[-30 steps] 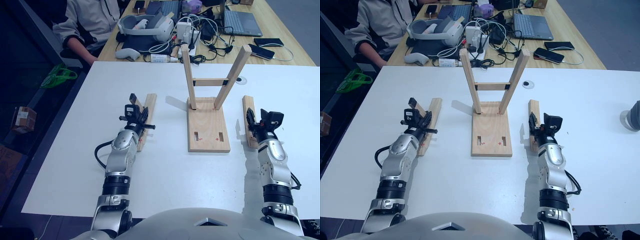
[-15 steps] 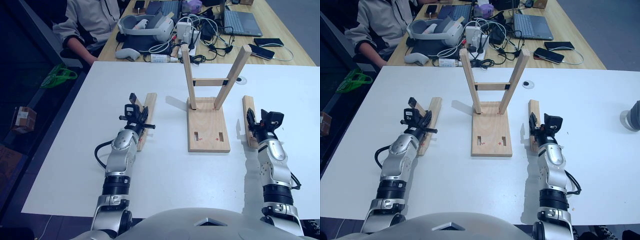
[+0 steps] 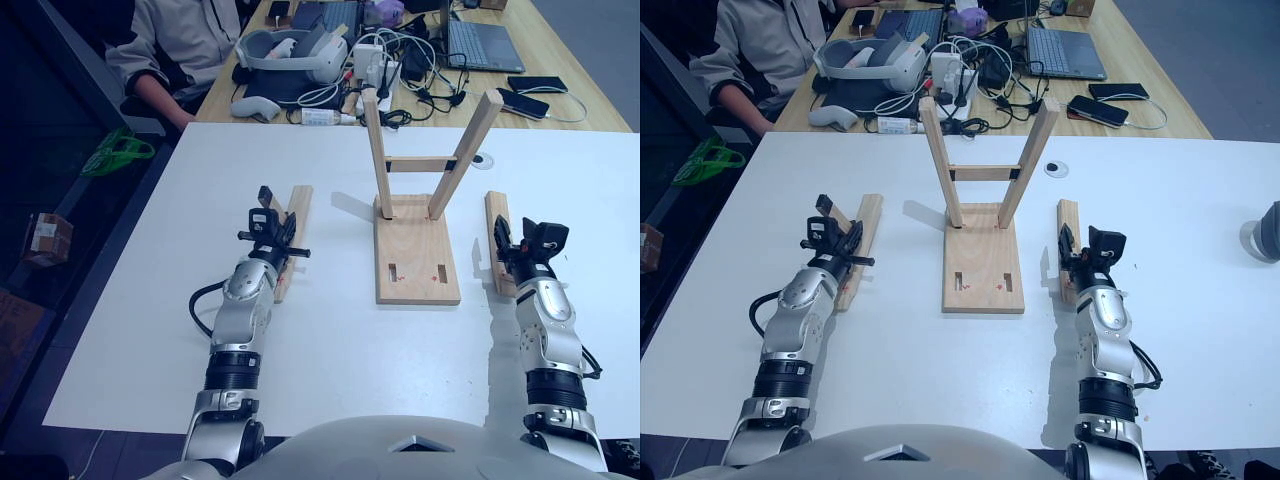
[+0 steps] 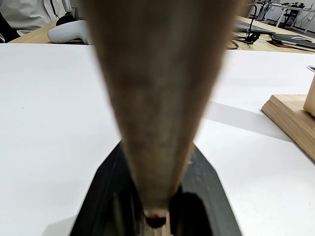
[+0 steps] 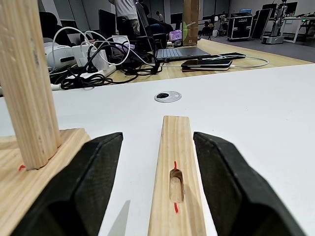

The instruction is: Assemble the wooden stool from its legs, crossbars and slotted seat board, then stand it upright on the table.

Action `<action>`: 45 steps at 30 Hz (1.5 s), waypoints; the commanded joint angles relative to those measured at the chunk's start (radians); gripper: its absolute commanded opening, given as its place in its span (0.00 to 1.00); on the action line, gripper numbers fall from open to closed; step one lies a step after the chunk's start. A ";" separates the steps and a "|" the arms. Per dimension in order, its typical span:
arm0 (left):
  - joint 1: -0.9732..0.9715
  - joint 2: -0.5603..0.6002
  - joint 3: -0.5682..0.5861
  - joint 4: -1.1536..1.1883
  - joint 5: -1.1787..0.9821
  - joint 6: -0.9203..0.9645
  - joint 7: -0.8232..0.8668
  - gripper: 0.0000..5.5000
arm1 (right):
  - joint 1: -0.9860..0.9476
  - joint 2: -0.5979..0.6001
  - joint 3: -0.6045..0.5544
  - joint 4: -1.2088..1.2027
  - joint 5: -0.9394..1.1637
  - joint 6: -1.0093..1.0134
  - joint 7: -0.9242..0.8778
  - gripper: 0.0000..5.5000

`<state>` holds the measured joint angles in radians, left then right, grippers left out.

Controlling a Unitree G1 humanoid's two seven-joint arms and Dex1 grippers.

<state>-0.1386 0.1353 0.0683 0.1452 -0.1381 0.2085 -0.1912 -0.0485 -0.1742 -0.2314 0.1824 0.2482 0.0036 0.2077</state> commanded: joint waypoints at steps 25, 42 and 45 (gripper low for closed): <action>-0.010 -0.010 0.010 -0.007 -0.008 -0.013 -0.004 0.12 | -0.012 -0.001 -0.007 -0.009 0.003 0.018 -0.010 0.52; -0.006 -0.011 0.012 -0.005 -0.010 -0.009 -0.008 0.12 | -0.007 0.000 -0.008 -0.012 -0.001 0.018 -0.015 0.52; -0.007 -0.007 0.009 -0.005 -0.005 0.003 -0.004 0.12 | -0.006 0.002 -0.010 -0.014 -0.001 0.018 -0.022 0.52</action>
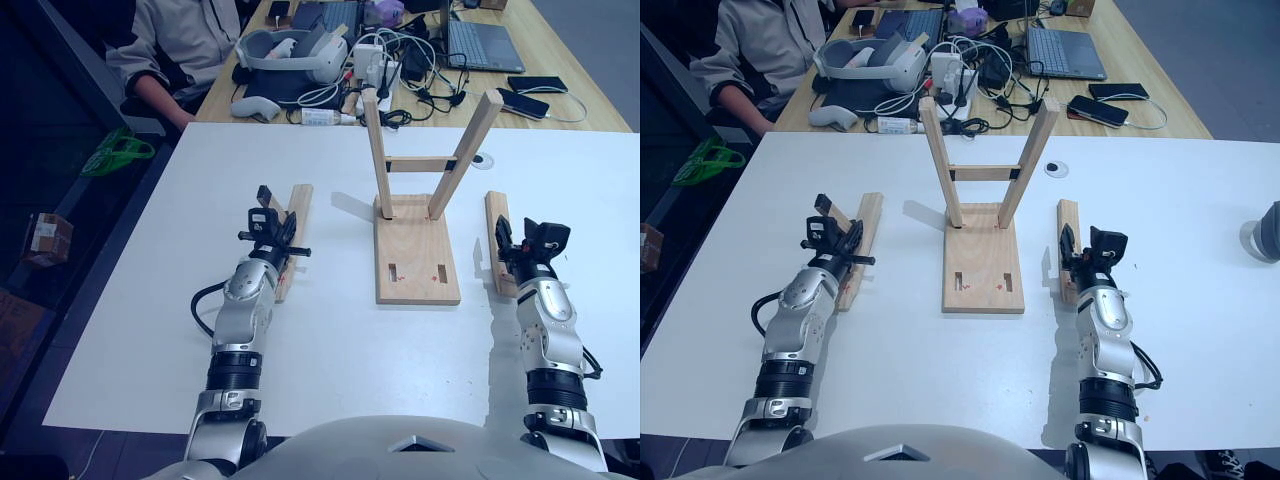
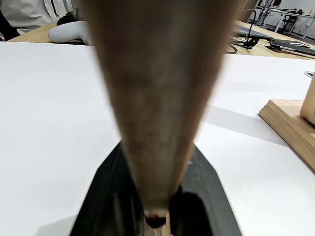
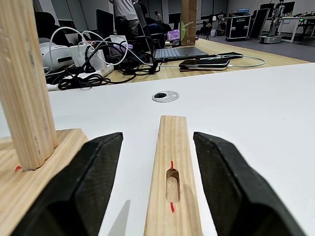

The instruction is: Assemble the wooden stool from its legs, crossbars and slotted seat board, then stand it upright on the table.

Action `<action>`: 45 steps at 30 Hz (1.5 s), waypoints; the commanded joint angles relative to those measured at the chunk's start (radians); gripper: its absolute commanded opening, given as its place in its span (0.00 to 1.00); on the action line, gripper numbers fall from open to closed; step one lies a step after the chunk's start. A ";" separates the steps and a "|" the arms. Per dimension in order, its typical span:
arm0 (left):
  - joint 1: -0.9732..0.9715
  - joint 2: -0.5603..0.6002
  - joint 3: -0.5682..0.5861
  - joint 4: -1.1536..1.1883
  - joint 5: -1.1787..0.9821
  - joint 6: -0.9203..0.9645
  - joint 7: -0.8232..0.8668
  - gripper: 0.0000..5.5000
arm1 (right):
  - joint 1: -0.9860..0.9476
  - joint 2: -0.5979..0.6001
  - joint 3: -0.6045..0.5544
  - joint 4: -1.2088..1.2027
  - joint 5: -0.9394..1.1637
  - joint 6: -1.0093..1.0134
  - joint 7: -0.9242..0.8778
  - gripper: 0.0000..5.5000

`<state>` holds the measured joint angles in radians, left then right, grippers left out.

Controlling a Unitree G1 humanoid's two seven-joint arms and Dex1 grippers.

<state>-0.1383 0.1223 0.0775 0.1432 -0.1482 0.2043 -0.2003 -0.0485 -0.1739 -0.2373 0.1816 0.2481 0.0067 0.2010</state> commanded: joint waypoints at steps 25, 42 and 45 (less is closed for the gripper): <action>-0.033 0.025 0.046 0.043 0.018 0.023 0.045 0.12 | 0.011 0.003 -0.026 -0.019 0.008 -0.010 -0.009 0.52; -0.042 0.029 0.035 0.062 0.046 0.013 0.063 0.12 | 0.016 0.027 0.001 -0.034 -0.036 -0.028 -0.053 0.52; -0.031 0.033 0.037 0.046 0.042 0.021 0.060 0.12 | 0.022 0.031 0.004 -0.044 -0.030 -0.024 -0.052 0.52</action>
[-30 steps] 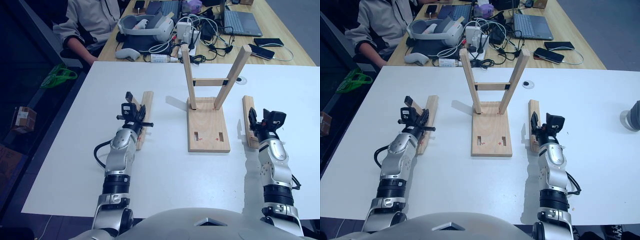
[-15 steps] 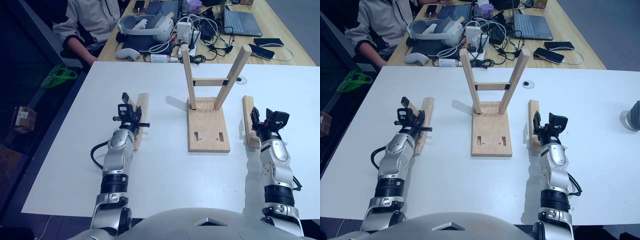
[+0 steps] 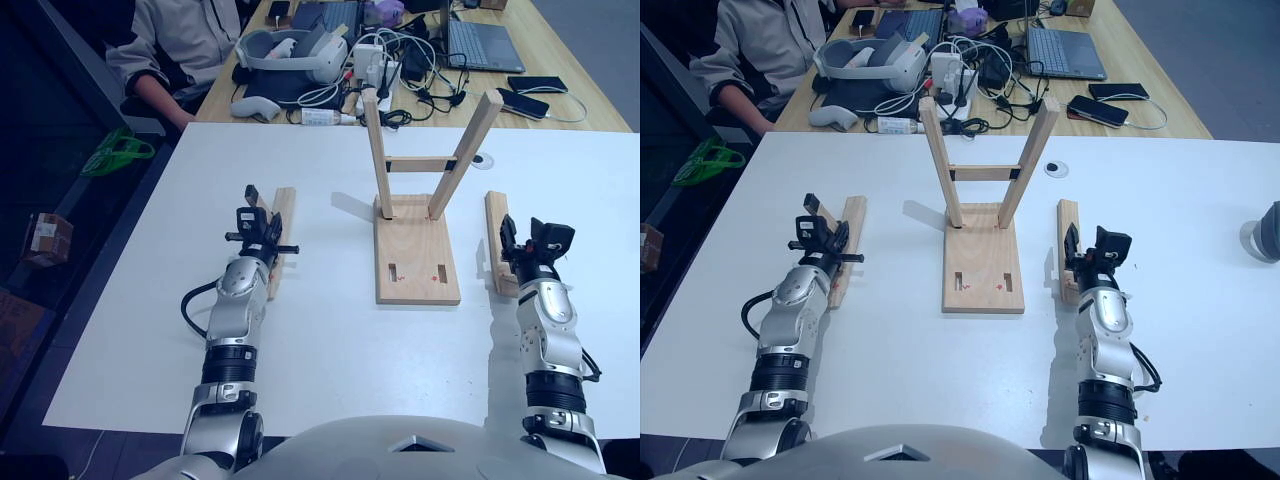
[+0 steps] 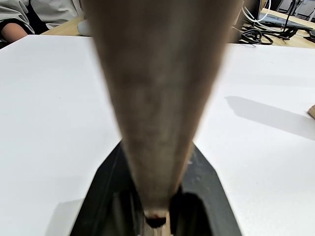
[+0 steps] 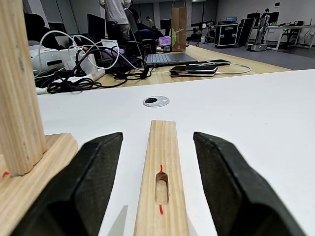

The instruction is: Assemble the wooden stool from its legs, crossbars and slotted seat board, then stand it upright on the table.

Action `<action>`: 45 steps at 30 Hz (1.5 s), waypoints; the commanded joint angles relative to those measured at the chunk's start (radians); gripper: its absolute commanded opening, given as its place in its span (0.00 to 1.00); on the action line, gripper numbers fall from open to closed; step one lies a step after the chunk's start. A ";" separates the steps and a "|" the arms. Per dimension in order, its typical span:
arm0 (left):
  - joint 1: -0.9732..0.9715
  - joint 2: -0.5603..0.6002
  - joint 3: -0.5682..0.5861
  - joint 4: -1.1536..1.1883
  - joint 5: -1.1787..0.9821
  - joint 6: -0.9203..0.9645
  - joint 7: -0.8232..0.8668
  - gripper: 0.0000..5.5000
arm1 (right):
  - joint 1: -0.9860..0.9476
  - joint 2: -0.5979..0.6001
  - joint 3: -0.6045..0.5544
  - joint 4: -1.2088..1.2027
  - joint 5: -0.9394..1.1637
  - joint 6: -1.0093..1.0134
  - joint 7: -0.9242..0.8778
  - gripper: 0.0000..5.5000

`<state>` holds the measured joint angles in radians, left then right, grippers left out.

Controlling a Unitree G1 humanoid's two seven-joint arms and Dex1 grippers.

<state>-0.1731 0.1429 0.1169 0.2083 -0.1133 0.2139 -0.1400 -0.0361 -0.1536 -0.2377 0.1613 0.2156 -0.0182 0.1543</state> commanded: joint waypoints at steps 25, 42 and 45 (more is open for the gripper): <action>0.025 0.009 0.003 -0.100 -0.036 -0.001 -0.042 0.12 | 0.019 0.009 -0.019 -0.084 0.025 0.045 -0.019 0.52; 0.025 0.015 -0.004 -0.103 -0.043 0.007 -0.045 0.12 | 0.031 0.024 -0.021 -0.077 0.017 0.045 -0.035 0.52; 0.036 0.018 0.006 -0.124 -0.051 -0.007 -0.053 0.12 | 0.038 0.028 -0.022 -0.081 0.018 0.045 -0.045 0.52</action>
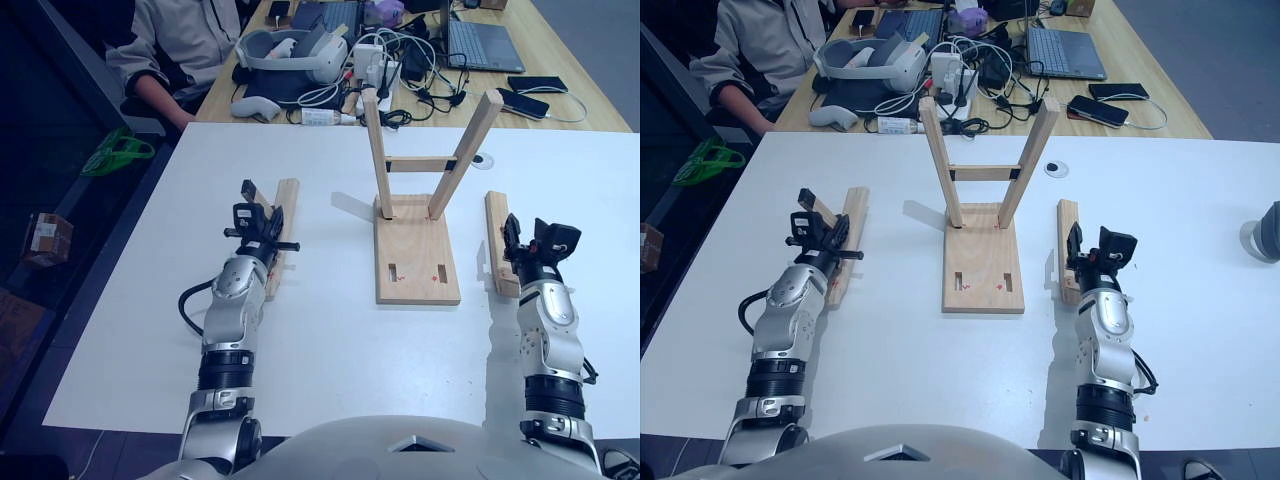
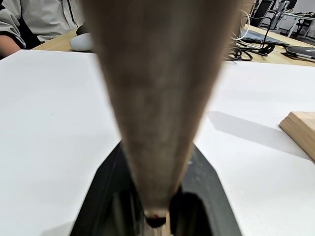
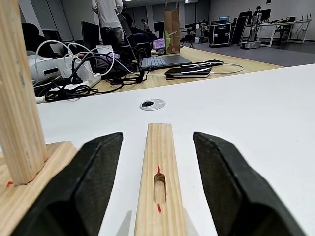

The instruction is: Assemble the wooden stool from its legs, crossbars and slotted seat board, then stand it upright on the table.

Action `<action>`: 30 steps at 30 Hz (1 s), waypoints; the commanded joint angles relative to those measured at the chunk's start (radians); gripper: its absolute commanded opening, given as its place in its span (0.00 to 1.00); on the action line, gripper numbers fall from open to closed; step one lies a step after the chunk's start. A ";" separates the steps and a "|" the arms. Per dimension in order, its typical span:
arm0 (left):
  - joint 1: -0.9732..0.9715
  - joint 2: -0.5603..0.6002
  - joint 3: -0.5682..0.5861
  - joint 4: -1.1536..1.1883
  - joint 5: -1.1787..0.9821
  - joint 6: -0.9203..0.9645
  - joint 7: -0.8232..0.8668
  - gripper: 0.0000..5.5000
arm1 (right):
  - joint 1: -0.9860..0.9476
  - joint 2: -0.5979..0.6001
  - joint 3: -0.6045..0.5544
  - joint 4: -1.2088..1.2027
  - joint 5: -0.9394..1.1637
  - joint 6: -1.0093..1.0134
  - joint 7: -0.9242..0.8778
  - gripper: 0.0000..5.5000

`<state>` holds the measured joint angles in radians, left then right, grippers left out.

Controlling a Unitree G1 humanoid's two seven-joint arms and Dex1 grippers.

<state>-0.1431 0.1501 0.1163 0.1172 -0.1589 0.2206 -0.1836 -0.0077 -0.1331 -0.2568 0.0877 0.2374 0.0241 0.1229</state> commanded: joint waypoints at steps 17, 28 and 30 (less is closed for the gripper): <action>0.006 0.012 0.010 -0.043 0.005 0.001 0.004 0.12 | -0.007 0.005 -0.008 0.018 -0.002 -0.020 -0.025 0.52; 0.019 0.015 0.014 -0.057 0.007 0.029 0.002 0.25 | 0.035 0.008 0.000 -0.019 -0.003 -0.011 -0.031 0.52; 0.012 0.016 0.016 -0.048 0.014 0.037 0.014 0.31 | 0.034 0.008 0.001 -0.020 -0.003 -0.012 -0.031 0.52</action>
<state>-0.1159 0.1570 0.1336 0.0576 -0.1565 0.2462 -0.1802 0.0342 -0.1270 -0.2576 0.0755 0.2379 0.0035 0.0963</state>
